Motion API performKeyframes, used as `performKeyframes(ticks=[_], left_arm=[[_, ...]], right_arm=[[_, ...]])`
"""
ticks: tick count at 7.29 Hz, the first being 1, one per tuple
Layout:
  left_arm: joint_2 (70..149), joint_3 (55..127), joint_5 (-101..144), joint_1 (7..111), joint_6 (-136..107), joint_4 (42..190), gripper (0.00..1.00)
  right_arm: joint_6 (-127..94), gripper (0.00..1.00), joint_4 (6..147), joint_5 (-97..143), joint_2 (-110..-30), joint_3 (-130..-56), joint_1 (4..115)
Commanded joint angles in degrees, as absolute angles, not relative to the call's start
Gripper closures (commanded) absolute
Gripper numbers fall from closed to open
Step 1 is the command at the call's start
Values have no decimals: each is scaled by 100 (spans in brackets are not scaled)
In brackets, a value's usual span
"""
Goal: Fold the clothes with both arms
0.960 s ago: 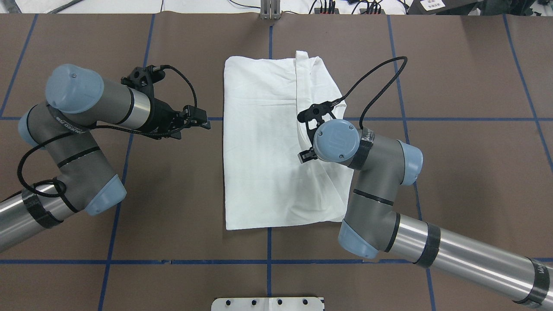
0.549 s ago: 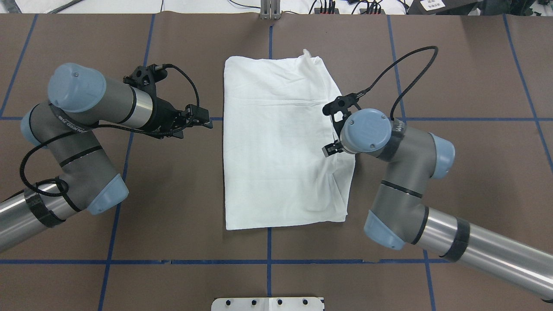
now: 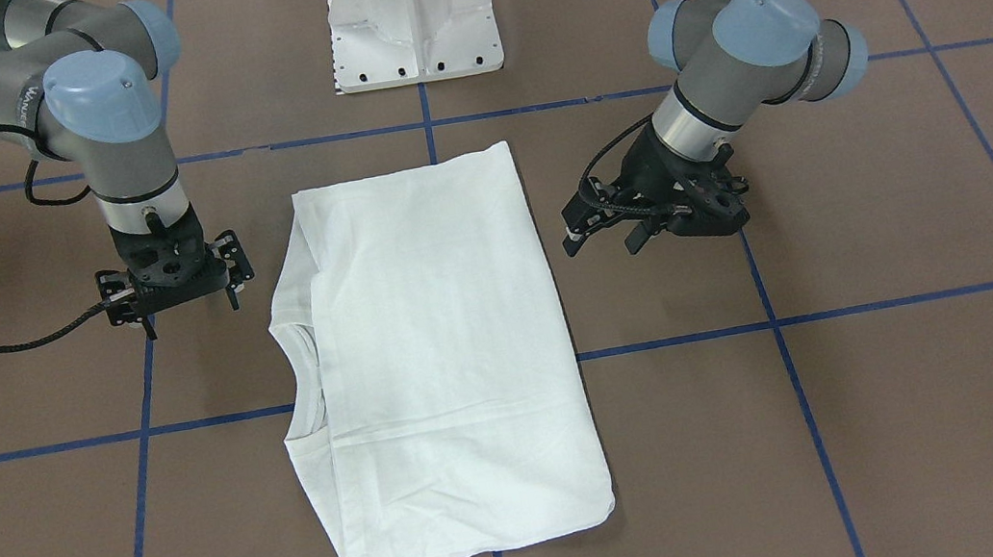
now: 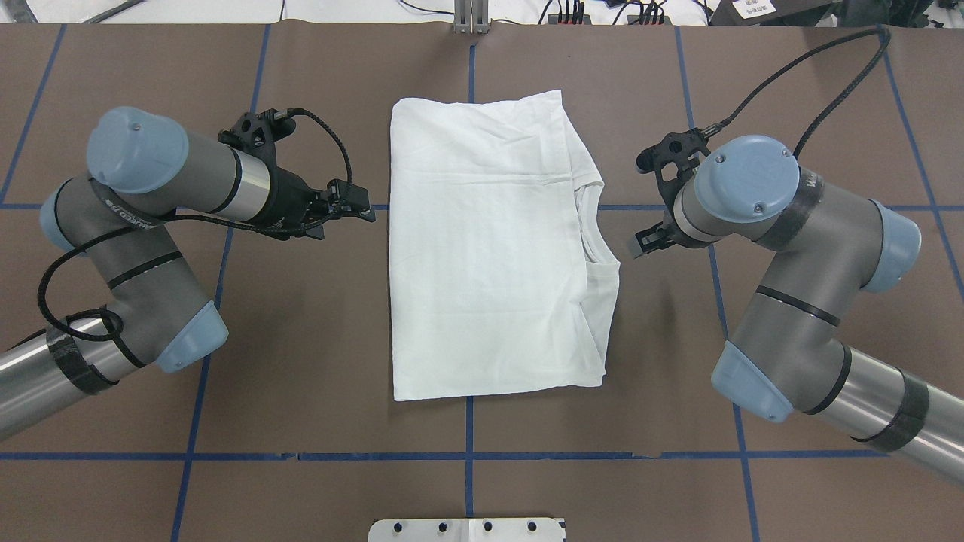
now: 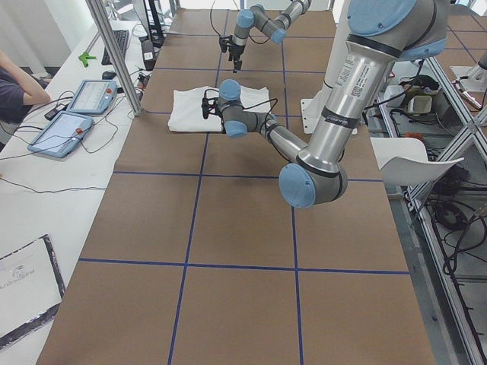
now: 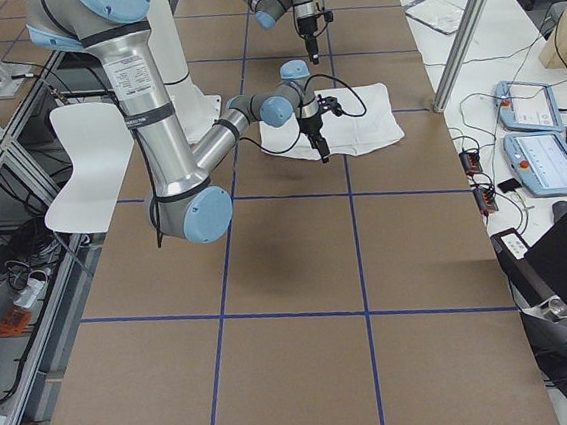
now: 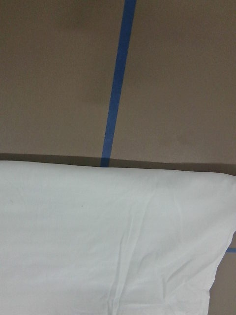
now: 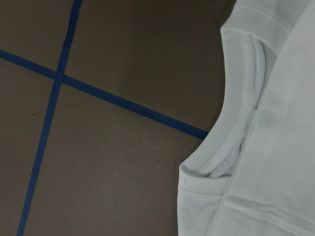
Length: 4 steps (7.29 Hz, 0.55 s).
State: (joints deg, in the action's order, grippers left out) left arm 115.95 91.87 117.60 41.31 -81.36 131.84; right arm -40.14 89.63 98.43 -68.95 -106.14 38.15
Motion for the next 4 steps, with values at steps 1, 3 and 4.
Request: performKeyframes(ticks=[1,3,4], left_arm=[[11663,9193,11777,4131,-8147,13140,0],[11663,9211,11769,4105,-8165,13113,0],[11663,9237,11751,3930,-8217,13105,0]], right_arm=[[-4095,1,8983,10201,-6820,-10748,3832],[-4872,1,8965,10956,-6899,-11012,3841],[-5600,1,8965,11117,-6899,-11161,3710]])
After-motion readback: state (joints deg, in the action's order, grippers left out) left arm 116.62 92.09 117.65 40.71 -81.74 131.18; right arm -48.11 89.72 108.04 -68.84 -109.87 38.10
